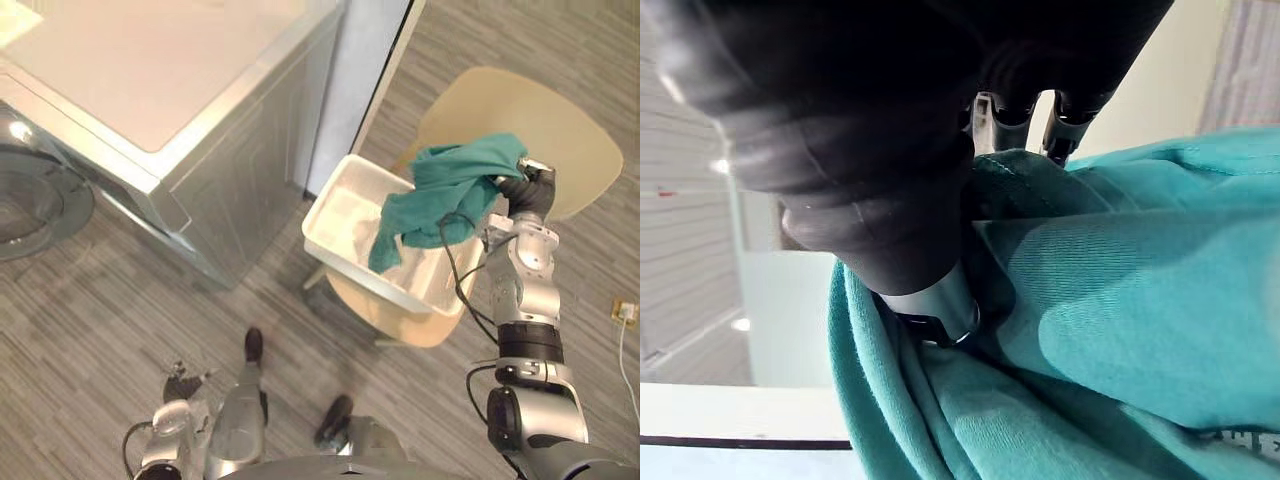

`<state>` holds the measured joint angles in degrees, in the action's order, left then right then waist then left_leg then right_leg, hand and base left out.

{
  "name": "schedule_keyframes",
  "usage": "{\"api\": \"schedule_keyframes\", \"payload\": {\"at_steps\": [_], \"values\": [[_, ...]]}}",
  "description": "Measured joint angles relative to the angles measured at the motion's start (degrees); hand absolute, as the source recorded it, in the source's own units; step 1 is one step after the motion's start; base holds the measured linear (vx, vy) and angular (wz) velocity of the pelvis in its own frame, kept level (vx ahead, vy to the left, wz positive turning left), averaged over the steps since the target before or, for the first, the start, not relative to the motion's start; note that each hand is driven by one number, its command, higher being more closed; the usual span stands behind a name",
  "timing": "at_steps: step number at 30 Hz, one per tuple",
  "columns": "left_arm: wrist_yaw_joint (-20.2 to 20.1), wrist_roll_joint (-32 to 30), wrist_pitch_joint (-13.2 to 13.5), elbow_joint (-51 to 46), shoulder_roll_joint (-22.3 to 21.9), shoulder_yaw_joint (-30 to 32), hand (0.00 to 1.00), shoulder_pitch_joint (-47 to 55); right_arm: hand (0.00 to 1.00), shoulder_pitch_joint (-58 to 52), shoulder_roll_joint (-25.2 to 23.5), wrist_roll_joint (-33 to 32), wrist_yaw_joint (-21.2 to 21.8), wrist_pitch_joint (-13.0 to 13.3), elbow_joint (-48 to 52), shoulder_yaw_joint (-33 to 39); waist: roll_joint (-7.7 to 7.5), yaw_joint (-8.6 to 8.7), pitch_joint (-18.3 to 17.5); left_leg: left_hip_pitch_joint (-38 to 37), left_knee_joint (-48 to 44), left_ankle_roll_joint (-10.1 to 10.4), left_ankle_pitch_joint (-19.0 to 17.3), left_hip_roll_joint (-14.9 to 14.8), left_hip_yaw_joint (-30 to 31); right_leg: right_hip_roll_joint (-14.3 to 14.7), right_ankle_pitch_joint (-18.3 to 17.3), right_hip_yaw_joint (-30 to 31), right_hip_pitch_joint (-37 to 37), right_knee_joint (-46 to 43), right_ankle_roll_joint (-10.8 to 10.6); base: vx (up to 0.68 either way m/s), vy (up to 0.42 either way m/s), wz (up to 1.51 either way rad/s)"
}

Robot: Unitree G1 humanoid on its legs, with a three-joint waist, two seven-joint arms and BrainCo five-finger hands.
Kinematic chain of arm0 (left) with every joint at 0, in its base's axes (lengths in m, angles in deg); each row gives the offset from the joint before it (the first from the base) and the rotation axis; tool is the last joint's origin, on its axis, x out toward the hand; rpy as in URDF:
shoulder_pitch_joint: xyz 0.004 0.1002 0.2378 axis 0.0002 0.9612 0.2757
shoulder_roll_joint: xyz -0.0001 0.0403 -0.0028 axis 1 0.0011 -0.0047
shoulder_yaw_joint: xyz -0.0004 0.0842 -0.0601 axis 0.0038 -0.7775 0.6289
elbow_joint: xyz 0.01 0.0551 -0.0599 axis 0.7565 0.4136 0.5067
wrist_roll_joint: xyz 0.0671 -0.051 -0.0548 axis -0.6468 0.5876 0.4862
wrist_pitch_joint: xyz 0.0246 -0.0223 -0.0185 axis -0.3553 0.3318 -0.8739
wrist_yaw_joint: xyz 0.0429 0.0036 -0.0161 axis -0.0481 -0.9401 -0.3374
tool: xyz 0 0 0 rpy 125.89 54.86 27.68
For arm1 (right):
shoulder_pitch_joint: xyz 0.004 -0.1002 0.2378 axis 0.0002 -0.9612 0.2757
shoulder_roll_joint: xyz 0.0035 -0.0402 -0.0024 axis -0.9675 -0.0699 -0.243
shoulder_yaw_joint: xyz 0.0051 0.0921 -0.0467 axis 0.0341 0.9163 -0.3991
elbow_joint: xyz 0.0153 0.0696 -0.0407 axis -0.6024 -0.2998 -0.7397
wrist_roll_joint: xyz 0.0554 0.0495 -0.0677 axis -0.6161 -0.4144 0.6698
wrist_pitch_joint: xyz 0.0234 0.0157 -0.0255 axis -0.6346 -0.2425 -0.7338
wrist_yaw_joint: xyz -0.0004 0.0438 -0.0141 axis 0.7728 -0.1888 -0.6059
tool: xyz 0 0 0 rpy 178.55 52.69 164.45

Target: Pick up the laundry basket with both hands and put the clothes into the washing machine.

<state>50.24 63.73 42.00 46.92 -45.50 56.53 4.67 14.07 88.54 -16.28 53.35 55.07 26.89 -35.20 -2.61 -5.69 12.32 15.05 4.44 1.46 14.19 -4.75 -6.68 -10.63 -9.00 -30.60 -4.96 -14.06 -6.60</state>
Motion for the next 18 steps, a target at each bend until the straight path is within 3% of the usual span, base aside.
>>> {"api": "schedule_keyframes", "payload": {"at_steps": [5, 10, 13, 18], "values": [[0.27, 0.93, 0.18, -11.56, -0.03, -3.97, 0.0, 0.04, 1.0, 0.33, -0.56, -0.86, -0.13, 0.13, 3.1, -0.04, 0.94, 0.37, -3.43, -3.72, 0.05, -0.07, -1.11, 0.02, -2.02, 1.13, 2.85, 1.52, 5.07, 5.88, -0.47, 0.05, -0.022, -0.19], [0.52, 1.13, 0.37, -19.94, 0.02, -8.44, 0.0, -3.05, 1.0, 4.22, -0.51, -2.95, -0.3, 0.19, 3.41, -0.85, 2.0, 2.58, -6.63, -7.58, 0.15, 0.18, -1.56, -0.21, -2.93, 2.08, 5.02, 3.05, 9.3, 10.24, -0.42, 0.0, -0.011, -0.18], [0.57, 1.11, 0.38, -21.65, 0.15, -10.18, 0.0, -5.74, 1.0, 8.06, 0.82, -3.26, -0.33, 0.69, 3.41, -3.91, 3.14, 3.03, -8.02, -9.33, 0.46, 0.29, -2.12, -0.95, -4.32, 2.98, 6.21, 4.88, 10.5, 11.74, -0.14, -0.09, 0.012, -0.29], [0.83, 1.13, 0.39, -21.57, 1.29, -12.63, 0.0, -12.93, 1.0, 11.02, 0.84, -5.6, -0.22, 0.76, 4.1, -8.2, 3.61, 4.03, -10.47, -10.42, 0.47, 0.84, -2.75, -2.07, -6.01, 3.98, 7.61, 6.97, 11.06, 13.92, 0.39, -0.06, 0.005, -0.23]]}}
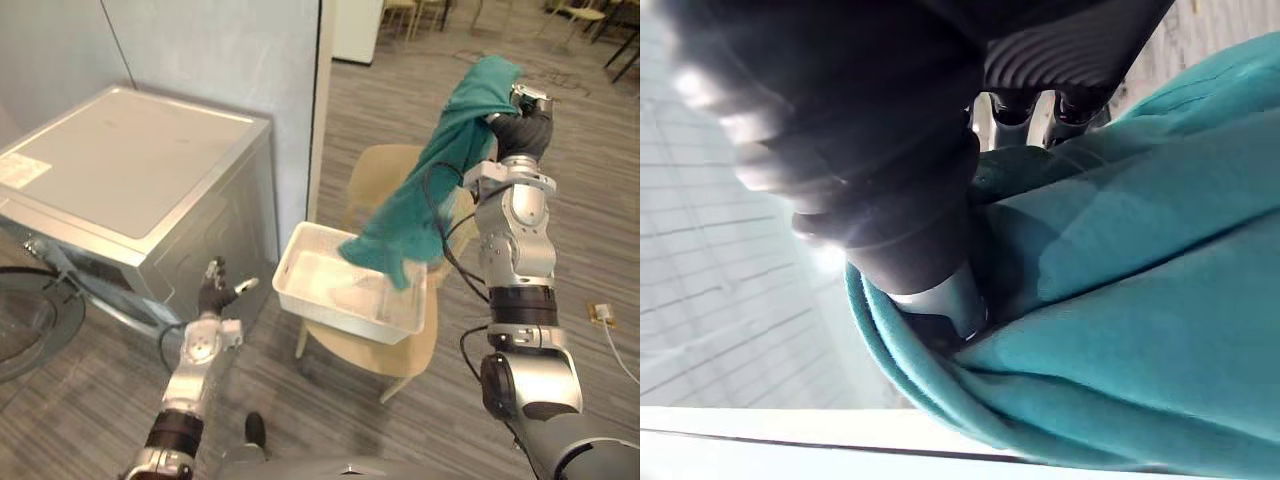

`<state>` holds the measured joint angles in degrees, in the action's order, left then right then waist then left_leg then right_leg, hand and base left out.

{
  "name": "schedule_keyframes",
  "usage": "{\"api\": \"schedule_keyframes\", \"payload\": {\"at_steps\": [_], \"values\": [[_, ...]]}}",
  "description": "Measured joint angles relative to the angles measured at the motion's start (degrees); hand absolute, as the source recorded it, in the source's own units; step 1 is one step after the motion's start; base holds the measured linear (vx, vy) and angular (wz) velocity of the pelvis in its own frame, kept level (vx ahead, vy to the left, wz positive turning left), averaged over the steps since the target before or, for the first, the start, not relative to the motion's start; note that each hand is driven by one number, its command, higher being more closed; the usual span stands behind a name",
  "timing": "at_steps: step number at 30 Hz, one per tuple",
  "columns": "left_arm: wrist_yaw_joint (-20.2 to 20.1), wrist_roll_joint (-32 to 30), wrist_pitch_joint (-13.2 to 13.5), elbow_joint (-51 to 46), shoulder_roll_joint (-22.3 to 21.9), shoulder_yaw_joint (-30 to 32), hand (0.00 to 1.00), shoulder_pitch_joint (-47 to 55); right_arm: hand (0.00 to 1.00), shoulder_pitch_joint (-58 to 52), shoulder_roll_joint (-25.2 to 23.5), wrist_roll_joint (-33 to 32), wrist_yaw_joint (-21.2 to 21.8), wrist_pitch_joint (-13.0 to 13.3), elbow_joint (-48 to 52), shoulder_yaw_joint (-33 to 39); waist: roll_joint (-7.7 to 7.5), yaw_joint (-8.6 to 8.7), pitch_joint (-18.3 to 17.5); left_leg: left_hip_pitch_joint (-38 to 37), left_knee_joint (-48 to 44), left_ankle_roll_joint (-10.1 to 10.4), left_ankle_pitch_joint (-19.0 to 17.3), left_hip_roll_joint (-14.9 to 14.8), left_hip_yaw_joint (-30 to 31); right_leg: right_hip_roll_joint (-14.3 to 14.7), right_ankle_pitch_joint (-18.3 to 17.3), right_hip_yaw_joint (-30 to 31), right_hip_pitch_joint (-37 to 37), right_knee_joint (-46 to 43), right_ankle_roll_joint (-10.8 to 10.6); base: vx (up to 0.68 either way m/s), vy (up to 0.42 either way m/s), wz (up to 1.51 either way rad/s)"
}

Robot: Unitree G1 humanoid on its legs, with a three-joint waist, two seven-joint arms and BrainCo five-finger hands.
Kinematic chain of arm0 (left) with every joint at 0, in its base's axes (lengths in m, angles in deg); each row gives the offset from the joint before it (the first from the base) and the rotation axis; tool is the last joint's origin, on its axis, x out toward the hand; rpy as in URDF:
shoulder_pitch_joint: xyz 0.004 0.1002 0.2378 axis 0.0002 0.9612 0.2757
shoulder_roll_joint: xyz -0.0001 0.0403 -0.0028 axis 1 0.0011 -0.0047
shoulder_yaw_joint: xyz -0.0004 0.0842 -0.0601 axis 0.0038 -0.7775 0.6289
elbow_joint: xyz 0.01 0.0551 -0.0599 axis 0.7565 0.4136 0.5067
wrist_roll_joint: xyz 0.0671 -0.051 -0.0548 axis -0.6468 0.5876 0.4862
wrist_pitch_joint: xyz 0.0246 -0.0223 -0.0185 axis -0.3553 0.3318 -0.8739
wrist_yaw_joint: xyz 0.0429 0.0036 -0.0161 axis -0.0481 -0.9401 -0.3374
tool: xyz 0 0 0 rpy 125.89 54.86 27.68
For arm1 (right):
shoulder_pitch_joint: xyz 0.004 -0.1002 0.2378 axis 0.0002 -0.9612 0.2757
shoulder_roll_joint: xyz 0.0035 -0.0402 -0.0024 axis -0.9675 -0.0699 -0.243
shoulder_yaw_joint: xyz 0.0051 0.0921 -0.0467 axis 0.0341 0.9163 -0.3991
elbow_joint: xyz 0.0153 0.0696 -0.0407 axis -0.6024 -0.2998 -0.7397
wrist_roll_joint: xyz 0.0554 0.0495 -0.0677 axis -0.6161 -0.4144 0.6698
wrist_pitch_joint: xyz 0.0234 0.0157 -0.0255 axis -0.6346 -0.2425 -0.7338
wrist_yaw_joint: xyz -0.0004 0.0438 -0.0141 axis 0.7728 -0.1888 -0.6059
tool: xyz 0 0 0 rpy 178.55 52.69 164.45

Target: Pick up the laundry basket with both hands and put the clothes into the washing machine.

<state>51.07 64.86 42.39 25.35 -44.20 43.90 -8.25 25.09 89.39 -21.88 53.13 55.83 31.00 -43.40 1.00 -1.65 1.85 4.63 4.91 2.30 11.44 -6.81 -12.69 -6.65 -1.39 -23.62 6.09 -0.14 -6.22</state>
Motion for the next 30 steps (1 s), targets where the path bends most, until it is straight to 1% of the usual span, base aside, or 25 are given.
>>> {"api": "schedule_keyframes", "payload": {"at_steps": [3, 5, 8, 9, 11, 12, 14, 16, 18, 22, 23, 26, 28, 30], "values": [[0.04, 0.06, 0.0, 1.02, 1.56, -1.83, 0.0, -5.45, 1.0, 0.13, -0.32, -2.22, 0.38, 0.03, 2.17, -2.9, 0.0, 0.47, 0.0, -1.36, 0.0, -0.05, 0.04, -0.41, -1.7, 0.23, 1.1, 1.78, 0.75, 0.87, 0.2, -0.03, 0.0, -0.34], [0.0, 0.89, 0.23, 2.61, 2.24, -3.0, 0.0, -10.62, 1.0, 0.21, -0.87, -3.8, 0.62, 0.08, 3.4, -4.68, 0.1, 1.5, -0.25, -1.92, -0.01, -0.1, 0.08, -0.51, -2.91, 0.25, 1.81, 3.02, 0.7, 1.29, 0.17, -0.02, 0.008, -0.26], [-0.1, 2.75, 0.41, 2.82, 2.61, -4.48, 0.0, -14.12, 1.0, 0.42, -2.18, -4.45, 1.84, 0.07, 3.39, -5.85, 0.14, 2.37, -0.48, -2.08, -0.01, -0.11, 0.08, -0.74, -4.64, 0.6, 2.75, 4.9, -0.15, 1.69, 0.41, -0.03, 0.013, -0.37], [-0.27, 4.16, 0.86, 3.14, 2.81, -6.41, 0.0, -16.11, 1.0, 0.42, -2.93, -5.15, 2.33, 0.04, 3.39, -7.38, 0.14, 3.08, -0.48, -2.24, 0.0, -0.1, 0.07, -0.88, -5.68, 0.71, 3.4, 6.02, -0.34, 2.46, 0.45, -0.02, 0.015, -0.35], [-0.46, 5.2, 0.9, 3.47, 2.77, -7.49, 0.0, -17.31, 1.0, 0.42, -3.03, -5.59, 2.68, 0.0, 3.39, -8.81, 0.14, 3.38, -0.48, -2.54, 0.0, 0.01, -0.02, -1.0, -6.43, 0.81, 3.96, 6.92, -0.35, 3.04, 0.52, -0.02, 0.008, -0.31], [-0.58, 5.81, 0.99, 4.32, 2.76, -8.87, 0.0, -19.04, 1.0, 0.41, -3.04, -5.62, 2.86, -0.02, 3.47, -10.12, 0.21, 3.79, -0.52, -2.73, 0.0, 0.12, -0.12, -1.11, -6.96, 0.86, 4.2, 7.43, -0.37, 3.46, 0.75, -0.02, 0.003, -0.22], [-0.75, 6.05, 0.99, 5.0, 2.63, -10.06, 0.0, -21.12, 1.0, 0.4, -3.42, -5.77, 3.11, -0.04, 3.79, -10.38, 0.3, 4.39, -0.53, -2.73, 0.01, 0.55, -0.45, -1.15, -7.06, 0.89, 4.25, 7.57, -0.45, 3.61, 0.92, -0.02, 0.004, -0.1], [-0.9, 6.2, 1.01, 5.0, 2.65, -11.28, 0.0, -23.01, 1.0, 0.36, -3.89, -6.15, 3.11, -0.07, 5.01, -10.4, 0.38, 4.8, -0.54, -2.69, 0.01, 0.54, -0.57, -1.16, -7.1, 0.87, 4.3, 7.63, -0.51, 3.71, 0.98, -0.01, 0.003, -0.02], [-1.0, 6.18, 1.01, 5.19, 2.67, -11.77, 0.0, -24.34, 1.0, 0.27, -4.52, -6.2, 3.22, -0.06, 7.07, -10.58, 0.49, 5.03, -0.6, -2.48, 0.01, 0.53, -0.63, -1.14, -7.15, 0.82, 4.3, 7.74, -0.84, 3.71, 0.99, 0.0, 0.004, -0.02], [-2.48, 5.46, 0.91, 8.37, 2.73, -15.62, 0.0, -28.78, 1.0, -0.09, -4.55, -6.68, 4.35, -0.04, 9.72, -12.91, 0.8, 5.12, -0.79, -1.56, 0.01, 0.44, -0.59, -0.93, -7.08, 0.68, 4.38, 7.65, -1.73, 3.69, 0.96, 0.01, 0.001, 0.0], [-3.06, 4.92, 0.81, 10.11, 2.67, -17.22, 0.0, -30.44, 1.0, -0.18, -4.73, -6.69, 4.41, -0.04, 10.0, -14.1, 0.8, 5.15, -0.79, -1.46, 0.01, 0.07, -0.32, -0.82, -7.13, 0.6, 4.42, 7.67, -1.85, 3.71, 0.89, 0.04, 0.002, -0.02], [-3.75, 4.37, 0.37, 12.62, 2.21, -19.95, 0.0, -32.74, 1.0, -0.23, -5.0, -6.75, 4.76, -0.06, 10.0, -15.06, 0.81, 5.34, -0.79, -1.46, 0.02, 0.06, -0.31, -0.54, -7.28, 0.38, 4.7, 7.86, -1.98, 3.71, 0.45, 0.04, 0.002, -0.02], [-4.8, 3.92, -0.05, 13.96, 1.69, -20.55, 0.0, -33.84, 1.0, -0.23, -5.39, -7.06, 5.07, -0.06, 10.03, -15.1, 0.81, 5.4, -0.79, -1.46, 0.02, 0.06, -0.31, -0.46, -7.34, 0.27, 4.71, 8.23, -2.13, 3.7, 0.43, 0.04, 0.001, -0.08], [-5.45, 2.88, -0.24, 15.12, 1.27, -22.34, 0.0, -34.94, 1.0, -0.25, -5.76, -7.82, 5.12, -0.06, 10.04, -16.17, 0.81, 5.89, -0.79, -1.46, 0.02, 0.06, -0.31, -0.39, -7.35, 0.19, 4.71, 8.54, -2.27, 3.76, 0.43, 0.03, -0.005, -0.07]]}}
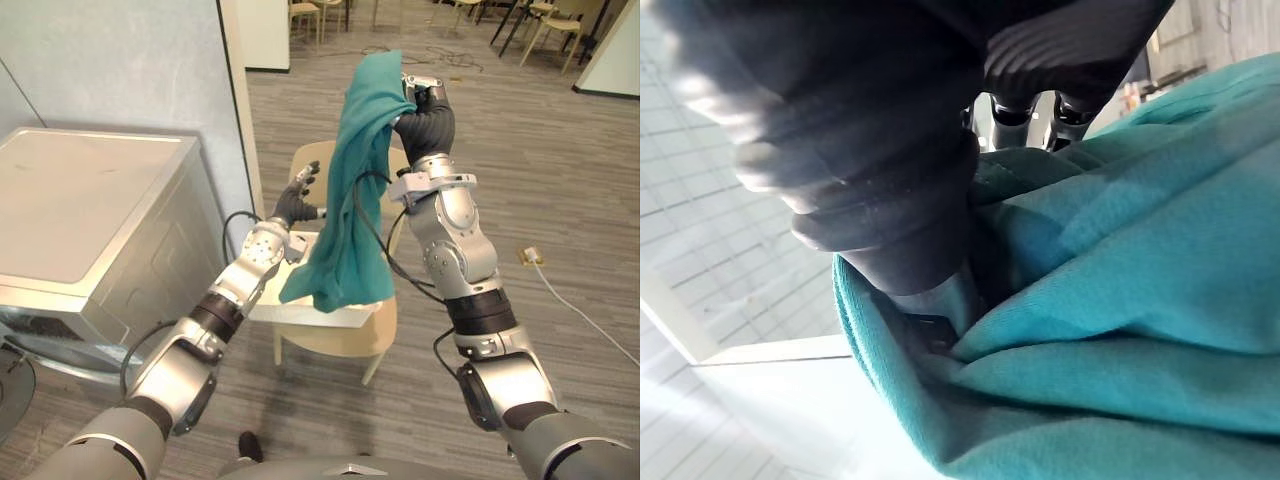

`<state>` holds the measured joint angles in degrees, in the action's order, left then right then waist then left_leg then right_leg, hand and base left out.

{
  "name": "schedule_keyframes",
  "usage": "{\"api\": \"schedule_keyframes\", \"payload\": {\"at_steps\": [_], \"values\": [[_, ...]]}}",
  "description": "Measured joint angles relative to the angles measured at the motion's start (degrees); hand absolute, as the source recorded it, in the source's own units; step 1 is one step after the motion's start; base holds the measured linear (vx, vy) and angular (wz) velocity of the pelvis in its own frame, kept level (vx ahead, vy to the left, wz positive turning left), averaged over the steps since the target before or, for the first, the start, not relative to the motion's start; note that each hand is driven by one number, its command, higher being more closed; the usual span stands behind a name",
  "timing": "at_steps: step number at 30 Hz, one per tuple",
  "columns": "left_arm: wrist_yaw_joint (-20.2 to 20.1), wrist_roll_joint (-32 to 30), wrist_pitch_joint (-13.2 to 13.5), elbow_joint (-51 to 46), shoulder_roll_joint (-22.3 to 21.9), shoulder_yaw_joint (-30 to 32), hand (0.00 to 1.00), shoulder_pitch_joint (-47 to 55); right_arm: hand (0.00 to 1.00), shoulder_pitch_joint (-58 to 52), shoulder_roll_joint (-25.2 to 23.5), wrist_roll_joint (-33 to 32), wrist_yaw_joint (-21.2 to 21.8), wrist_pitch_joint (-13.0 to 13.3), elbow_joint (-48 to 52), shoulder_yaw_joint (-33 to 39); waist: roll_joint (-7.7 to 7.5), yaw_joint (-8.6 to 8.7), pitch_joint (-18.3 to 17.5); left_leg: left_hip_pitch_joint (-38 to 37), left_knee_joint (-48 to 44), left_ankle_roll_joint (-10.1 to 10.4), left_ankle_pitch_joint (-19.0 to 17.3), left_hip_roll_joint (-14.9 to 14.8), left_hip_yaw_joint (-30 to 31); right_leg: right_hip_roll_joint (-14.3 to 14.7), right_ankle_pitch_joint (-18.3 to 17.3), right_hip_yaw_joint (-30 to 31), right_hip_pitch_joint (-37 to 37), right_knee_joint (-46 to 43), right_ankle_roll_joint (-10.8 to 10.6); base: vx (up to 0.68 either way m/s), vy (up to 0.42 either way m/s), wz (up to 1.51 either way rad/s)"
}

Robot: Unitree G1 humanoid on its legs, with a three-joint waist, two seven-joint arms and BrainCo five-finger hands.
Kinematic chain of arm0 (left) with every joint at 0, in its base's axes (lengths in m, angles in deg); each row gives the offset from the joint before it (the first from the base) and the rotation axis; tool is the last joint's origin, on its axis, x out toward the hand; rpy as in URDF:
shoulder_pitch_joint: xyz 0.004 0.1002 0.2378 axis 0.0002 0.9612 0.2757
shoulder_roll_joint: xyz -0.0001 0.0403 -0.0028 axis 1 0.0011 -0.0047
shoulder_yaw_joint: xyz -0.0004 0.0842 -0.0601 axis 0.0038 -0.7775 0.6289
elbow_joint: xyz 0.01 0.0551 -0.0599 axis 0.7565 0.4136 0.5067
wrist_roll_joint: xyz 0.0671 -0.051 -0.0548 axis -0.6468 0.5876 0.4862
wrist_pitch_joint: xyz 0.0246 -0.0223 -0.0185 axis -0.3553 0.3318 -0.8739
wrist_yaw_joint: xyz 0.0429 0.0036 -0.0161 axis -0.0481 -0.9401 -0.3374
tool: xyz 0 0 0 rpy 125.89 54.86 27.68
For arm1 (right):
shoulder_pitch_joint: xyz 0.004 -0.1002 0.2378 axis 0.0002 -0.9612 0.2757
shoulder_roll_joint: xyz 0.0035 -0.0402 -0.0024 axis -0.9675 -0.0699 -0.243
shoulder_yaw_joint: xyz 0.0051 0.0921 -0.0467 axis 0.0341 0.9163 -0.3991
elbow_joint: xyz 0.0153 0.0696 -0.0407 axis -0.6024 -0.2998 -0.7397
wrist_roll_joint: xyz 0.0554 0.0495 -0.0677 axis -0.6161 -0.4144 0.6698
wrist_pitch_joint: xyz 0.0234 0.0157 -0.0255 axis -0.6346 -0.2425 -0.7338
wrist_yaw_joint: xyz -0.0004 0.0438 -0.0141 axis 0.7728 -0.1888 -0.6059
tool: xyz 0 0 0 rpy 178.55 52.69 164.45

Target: Pick up the laundry basket with both hands and put the clothes into the washing machine.

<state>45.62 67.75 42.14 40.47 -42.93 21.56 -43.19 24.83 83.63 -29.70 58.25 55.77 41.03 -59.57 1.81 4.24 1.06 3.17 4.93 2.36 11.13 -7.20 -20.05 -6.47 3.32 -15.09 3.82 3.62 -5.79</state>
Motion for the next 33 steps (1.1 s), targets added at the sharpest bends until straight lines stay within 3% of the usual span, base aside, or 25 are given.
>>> {"api": "schedule_keyframes", "payload": {"at_steps": [5, 12, 13, 22, 33], "values": [[-0.34, -1.62, -0.55, 5.48, -2.59, -3.71, 0.0, -3.29, 1.0, -0.02, -1.24, -0.19, 0.51, -0.01, 0.04, -3.27, 0.25, 1.12, 0.15, 0.0, 0.03, 0.01, 0.0, 0.01, 0.02, -0.07, -0.01, 0.31, -0.4, -0.19, 0.01, 0.0, 0.002, -0.04], [-1.75, -1.86, -0.67, 5.68, -4.86, -8.21, 0.0, -4.81, 1.0, -0.64, -1.19, -0.21, 1.18, -0.01, 0.45, -3.81, 2.0, 1.6, 0.16, 0.81, 0.04, 0.09, -0.14, 0.04, 0.01, -0.25, -0.24, 0.46, -1.55, -0.54, 0.24, 0.0, 0.0, 0.0], [-2.15, -1.83, -0.67, 5.67, -5.11, -9.45, 1.0, -4.81, 1.0, -1.23, -1.21, -0.21, 1.22, -0.01, 0.78, -3.81, 2.22, 1.78, 0.11, 0.81, 0.04, 0.09, -0.14, 0.06, 0.01, -0.27, -0.2, 0.45, -1.55, -0.53, 0.19, 0.0, 0.0, 0.0], [-3.8, 4.23, -0.61, 5.05, -7.33, -13.22, 1.0, -4.81, 1.0, -2.85, -1.18, -0.15, 1.28, -0.01, 2.71, -3.78, 2.46, 2.21, 0.12, 0.81, 0.03, 0.1, -0.15, 0.07, 0.12, -0.29, 0.1, 0.2, -1.36, -0.18, -0.29, 0.0, 0.0, 0.0], [-3.74, 10.8, -0.62, 2.56, -8.35, -13.35, 1.0, -4.23, 1.0, -5.56, -3.51, 0.02, 1.28, 0.02, 4.82, -3.57, 2.5, 2.11, 0.1, 0.72, 0.03, 0.1, -0.15, 0.32, 1.61, -0.29, 0.17, -1.27, 0.17, 0.85, -0.38, 0.0, 0.001, 0.07]]}}
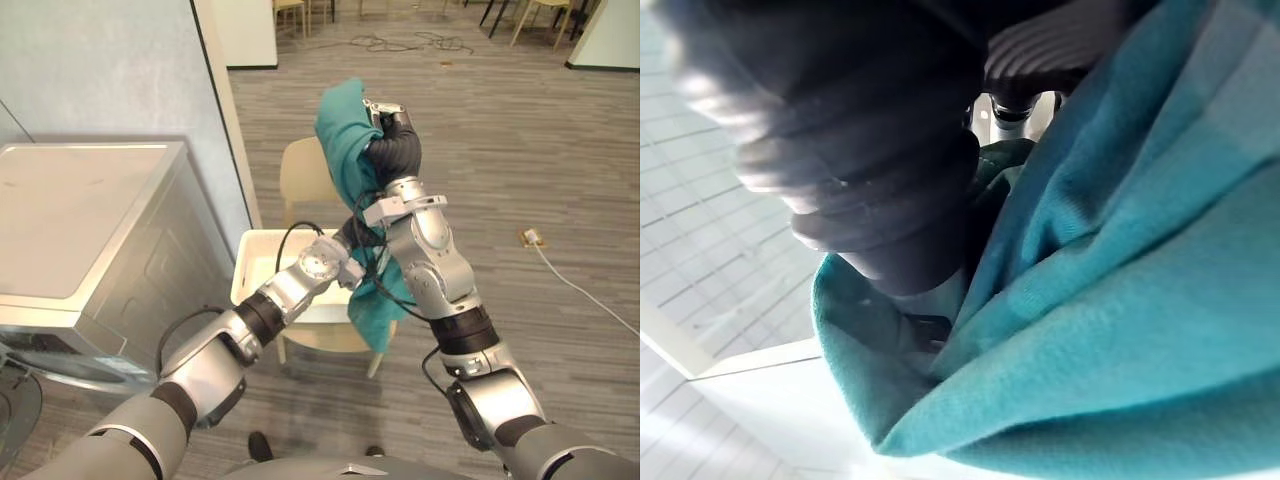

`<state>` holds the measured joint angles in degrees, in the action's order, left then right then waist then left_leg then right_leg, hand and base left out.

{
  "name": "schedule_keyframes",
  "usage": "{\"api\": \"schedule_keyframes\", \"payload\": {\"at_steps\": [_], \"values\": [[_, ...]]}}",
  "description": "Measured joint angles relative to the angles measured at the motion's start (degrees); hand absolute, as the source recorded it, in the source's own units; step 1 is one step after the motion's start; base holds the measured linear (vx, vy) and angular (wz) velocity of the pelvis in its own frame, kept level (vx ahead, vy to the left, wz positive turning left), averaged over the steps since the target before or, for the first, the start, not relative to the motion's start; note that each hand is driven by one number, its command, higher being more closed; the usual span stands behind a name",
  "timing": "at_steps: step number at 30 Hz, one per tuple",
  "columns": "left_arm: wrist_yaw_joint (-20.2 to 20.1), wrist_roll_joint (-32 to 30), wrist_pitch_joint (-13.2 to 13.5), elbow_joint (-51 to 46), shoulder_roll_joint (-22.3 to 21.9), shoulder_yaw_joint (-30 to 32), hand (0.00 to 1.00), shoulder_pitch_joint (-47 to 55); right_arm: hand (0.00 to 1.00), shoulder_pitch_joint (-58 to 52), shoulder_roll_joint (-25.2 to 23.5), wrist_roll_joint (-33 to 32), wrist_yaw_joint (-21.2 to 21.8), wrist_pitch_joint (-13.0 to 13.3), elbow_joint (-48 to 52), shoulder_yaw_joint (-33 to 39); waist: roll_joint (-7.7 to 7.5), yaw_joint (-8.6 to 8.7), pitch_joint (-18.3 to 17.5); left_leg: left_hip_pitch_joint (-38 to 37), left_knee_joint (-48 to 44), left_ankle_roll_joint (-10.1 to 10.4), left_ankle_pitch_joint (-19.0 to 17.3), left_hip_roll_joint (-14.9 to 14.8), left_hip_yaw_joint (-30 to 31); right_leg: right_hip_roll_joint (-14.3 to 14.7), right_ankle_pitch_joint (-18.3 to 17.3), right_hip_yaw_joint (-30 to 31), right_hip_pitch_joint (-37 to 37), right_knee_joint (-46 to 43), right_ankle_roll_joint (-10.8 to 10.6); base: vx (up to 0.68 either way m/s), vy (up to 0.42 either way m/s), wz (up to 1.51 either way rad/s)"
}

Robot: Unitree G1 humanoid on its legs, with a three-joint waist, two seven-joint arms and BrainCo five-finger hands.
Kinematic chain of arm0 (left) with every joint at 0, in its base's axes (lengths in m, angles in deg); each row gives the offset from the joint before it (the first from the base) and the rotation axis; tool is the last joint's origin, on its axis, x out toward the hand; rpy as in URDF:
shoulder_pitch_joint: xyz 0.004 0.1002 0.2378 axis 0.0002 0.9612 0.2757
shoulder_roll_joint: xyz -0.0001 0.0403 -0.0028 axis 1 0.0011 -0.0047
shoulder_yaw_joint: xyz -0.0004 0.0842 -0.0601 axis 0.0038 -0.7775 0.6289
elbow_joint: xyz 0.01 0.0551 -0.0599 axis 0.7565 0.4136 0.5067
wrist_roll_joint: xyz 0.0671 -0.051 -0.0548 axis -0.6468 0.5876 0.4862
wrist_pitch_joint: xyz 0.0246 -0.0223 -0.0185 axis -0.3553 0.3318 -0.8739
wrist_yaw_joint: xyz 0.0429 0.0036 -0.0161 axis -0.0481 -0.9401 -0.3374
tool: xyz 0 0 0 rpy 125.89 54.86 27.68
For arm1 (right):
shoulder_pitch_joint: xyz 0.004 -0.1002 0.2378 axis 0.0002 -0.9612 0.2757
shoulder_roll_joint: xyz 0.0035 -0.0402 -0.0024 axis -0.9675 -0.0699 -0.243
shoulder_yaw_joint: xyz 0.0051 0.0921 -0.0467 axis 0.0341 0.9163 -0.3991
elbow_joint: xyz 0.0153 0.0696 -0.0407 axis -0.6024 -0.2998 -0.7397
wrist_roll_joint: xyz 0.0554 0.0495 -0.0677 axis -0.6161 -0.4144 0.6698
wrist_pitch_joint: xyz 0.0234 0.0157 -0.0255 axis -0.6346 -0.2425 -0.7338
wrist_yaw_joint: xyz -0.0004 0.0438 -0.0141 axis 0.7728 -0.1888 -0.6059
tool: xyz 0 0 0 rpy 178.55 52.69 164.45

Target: Pick up the laundry basket with both hands and put the clothes into the washing machine.

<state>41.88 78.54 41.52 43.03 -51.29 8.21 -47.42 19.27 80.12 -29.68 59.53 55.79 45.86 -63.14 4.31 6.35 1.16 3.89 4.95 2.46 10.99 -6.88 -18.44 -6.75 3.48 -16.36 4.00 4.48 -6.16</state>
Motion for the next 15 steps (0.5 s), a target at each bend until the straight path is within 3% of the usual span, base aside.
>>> {"api": "schedule_keyframes", "payload": {"at_steps": [11, 12, 15], "values": [[-0.04, 1.07, -0.01, -4.45, 1.19, 0.33, 1.0, 3.31, 1.0, -1.57, 0.08, 1.26, -0.16, 0.0, 0.01, 3.72, 0.02, -0.38, -0.02, -0.11, 0.0, -0.01, 0.01, 0.01, 0.81, 0.09, 0.0, -0.37, 0.59, 0.06, 0.0, 0.0, 0.001, 0.03], [-0.06, 1.08, -0.01, -5.0, 1.55, 0.43, 1.0, 3.77, 0.0, -2.38, 0.09, 1.73, -0.18, -0.01, 0.01, 4.85, 0.01, -0.47, -0.02, -0.24, 0.0, -0.01, 0.01, 0.04, 0.96, 0.09, 0.0, -0.52, 0.84, 0.1, 0.0, 0.0, 0.002, 0.05], [-0.07, 1.1, -0.07, -9.8, 3.03, 4.71, 1.0, 7.23, 0.0, -5.11, 0.21, 2.36, -0.92, -0.03, 0.01, 9.74, 0.07, -0.81, -0.05, -0.47, -0.01, -0.08, 0.16, 0.35, 1.2, 0.1, -0.05, -1.18, 1.07, -0.23, -0.18, -0.01, 0.009, 0.05]]}}
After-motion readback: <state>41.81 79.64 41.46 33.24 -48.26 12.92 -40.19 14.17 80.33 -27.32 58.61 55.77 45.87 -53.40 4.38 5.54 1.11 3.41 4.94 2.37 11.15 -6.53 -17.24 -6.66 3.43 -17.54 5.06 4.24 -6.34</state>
